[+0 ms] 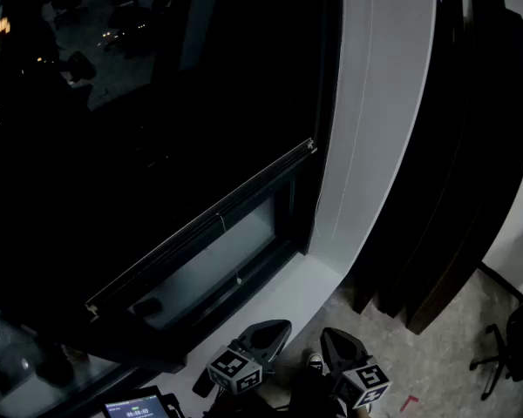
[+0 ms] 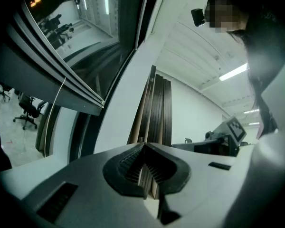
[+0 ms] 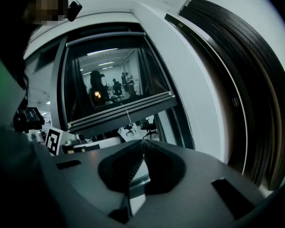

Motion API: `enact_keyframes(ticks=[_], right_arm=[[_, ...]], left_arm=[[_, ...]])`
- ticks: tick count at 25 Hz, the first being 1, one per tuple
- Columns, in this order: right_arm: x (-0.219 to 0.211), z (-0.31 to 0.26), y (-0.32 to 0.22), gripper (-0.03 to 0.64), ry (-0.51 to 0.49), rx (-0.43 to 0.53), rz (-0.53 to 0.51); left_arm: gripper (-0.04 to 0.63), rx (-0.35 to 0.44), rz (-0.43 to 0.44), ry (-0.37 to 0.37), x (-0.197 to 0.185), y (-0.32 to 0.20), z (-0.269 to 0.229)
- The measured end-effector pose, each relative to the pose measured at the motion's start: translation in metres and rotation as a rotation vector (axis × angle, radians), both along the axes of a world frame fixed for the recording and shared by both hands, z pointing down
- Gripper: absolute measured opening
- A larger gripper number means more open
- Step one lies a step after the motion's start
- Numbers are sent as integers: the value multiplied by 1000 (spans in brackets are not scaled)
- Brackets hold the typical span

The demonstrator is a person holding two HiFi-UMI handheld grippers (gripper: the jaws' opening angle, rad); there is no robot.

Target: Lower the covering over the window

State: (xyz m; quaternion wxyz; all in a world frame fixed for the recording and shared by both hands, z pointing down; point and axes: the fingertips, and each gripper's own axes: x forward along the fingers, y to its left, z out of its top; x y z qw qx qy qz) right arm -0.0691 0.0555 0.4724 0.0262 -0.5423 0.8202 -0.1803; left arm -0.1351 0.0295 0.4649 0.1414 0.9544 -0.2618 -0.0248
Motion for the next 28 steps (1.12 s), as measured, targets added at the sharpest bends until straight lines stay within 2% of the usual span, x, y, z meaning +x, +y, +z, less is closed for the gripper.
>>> enact_keyframes(ticks=[5,12,18,21,24,28], right_arm=[[71,-2,-62,12,43,34,-13],[135,-16,-141,12,99,55,-90],[151,-21,-202,14,124,83,-194],[161,-36,-243,15,134,123,-201],[159,-52,-281,30,157,168,-210],[160,-77,-330,76,224,229,-182]], left_arm=[[3,24,-38,14,54,-57,-1],[3,53,-123,20,119,-132,-20],[3,9,-199,-60,134,-159,-2],[3,30,-192,-48,145,-173,-7],[3,37,-188,-68,147,-186,-7],[3,74,-162,-71,154,-209,-19]])
